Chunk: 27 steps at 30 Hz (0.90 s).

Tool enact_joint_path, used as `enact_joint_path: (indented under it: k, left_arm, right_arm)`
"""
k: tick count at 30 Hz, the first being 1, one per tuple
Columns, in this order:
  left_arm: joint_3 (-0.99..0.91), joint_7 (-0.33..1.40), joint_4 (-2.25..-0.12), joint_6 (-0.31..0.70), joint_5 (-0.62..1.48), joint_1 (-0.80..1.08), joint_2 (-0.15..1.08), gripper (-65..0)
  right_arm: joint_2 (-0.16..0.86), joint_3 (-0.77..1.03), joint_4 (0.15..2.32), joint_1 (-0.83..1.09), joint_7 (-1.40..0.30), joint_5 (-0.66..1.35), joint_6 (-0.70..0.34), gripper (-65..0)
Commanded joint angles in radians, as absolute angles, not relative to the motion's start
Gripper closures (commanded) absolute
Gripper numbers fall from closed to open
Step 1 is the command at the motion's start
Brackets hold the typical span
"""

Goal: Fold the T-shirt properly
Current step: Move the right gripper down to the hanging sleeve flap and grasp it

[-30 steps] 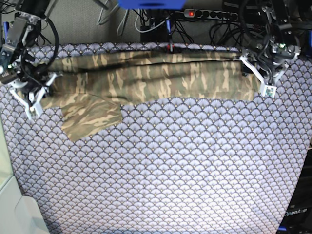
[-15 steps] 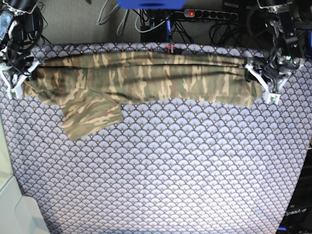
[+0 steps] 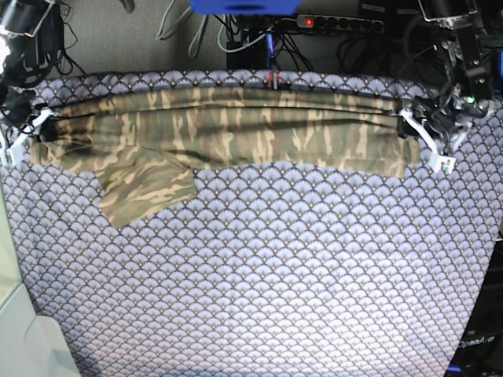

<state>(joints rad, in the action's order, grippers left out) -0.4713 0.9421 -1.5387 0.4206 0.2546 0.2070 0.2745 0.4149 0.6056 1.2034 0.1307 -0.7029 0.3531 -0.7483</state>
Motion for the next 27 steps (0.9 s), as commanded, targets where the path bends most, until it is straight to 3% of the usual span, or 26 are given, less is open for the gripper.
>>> enact_joint_path:
  k: [1,7,15,23,27]
  left_arm:
    - [-0.481,0.935,-1.543,0.4,0.203,0.208,0.291,-32.6]
    - [-0.478,0.938,-1.554,0.4,0.206,0.211,0.285,-32.6]
    - [-0.475,0.941,-1.554,0.4,0.206,0.213,0.255,-32.6]
    - [-0.476,0.943,-1.56,0.4,0.206,0.213,0.237,-32.5]
    - [-0.475,0.943,-1.593,0.4,0.206,0.231,0.236,-32.5]
  right_arm:
    - [0.443,0.621,1.207,0.13,-0.739,0.275,-0.698,-6.6]
    - [0.438,0.656,1.406,0.154,-0.774,0.275,-0.698,-6.8]
    - [0.397,0.634,1.702,0.088,-0.964,0.275,-0.698,-6.9]
    - [0.352,0.406,1.733,-0.096,-1.156,0.271,-0.698,-7.1]
    - [0.335,0.26,1.721,-0.156,-1.201,0.271,-0.698,-14.7]
